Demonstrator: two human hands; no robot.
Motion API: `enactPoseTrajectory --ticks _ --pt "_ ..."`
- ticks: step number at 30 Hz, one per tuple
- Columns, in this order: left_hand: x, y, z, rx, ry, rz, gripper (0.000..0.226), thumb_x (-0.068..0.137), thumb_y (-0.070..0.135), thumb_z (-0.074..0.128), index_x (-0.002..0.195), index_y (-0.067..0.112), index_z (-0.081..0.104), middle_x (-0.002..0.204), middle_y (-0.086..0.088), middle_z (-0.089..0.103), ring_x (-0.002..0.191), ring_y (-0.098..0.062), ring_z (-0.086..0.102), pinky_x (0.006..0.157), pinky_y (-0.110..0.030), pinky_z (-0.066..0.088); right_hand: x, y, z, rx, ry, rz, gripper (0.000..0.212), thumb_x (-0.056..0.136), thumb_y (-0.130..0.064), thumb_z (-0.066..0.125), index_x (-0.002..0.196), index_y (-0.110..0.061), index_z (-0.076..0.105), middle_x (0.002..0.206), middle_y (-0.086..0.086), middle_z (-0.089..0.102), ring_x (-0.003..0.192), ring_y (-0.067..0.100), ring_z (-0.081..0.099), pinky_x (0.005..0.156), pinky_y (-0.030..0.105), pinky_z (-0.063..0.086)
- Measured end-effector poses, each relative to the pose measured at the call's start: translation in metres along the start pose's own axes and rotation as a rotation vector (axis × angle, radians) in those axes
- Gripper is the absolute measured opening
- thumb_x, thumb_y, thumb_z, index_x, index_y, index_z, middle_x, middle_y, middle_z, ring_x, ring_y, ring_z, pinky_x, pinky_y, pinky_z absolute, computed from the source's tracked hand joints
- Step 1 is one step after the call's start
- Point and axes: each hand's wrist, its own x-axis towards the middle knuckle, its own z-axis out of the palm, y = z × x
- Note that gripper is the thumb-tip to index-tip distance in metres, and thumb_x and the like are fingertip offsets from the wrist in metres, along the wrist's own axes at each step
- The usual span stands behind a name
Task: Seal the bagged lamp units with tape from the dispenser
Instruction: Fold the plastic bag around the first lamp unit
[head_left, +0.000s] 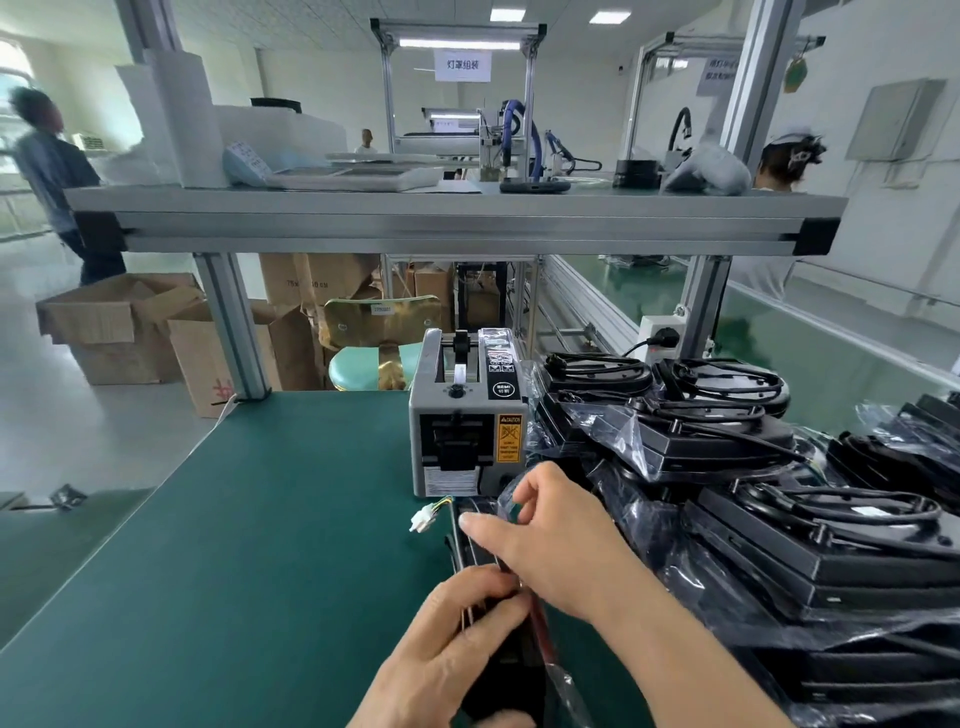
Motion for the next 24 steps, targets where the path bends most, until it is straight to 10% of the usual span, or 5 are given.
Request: enactPoseTrajectory --ticks 9,16,24 --pt "0.023 0.005 -0.017 -0.074 -0.228 -0.177 0.034 0.088 0.055 0.065 0.117 0.037 0.071 0.122 0.017 0.060 0.124 -0.006 0.052 0.097 -0.009 0.039 0.037 0.009 0.008 -0.160 0.098 -0.040 0.020 0.093 -0.029 0.052 0.073 -0.024 0.050 0.076 -0.007 0.062 0.072 0.013 0.058 0.058 0.024 0.041" --pt "0.084 -0.046 -0.019 -0.401 0.459 -0.914 0.022 0.092 0.028 0.061 0.079 0.021 0.077 0.069 0.006 0.070 0.057 -0.002 0.059 0.051 -0.016 0.047 0.033 0.015 0.009 -0.145 0.131 -0.084 0.022 0.095 -0.032 0.057 0.074 -0.027 0.051 0.067 -0.008 0.062 0.057 0.004 0.055 0.048 0.017 0.034" --pt "0.133 -0.109 0.012 -0.678 0.482 -1.441 0.014 0.093 0.015 0.068 0.083 0.006 0.070 0.062 0.000 0.065 0.045 -0.007 0.050 0.035 -0.016 0.037 0.028 0.018 0.006 -0.058 0.123 -0.079 0.022 0.098 -0.032 0.056 0.077 -0.024 0.053 0.063 -0.008 0.058 0.046 0.000 0.051 0.047 0.013 0.039"
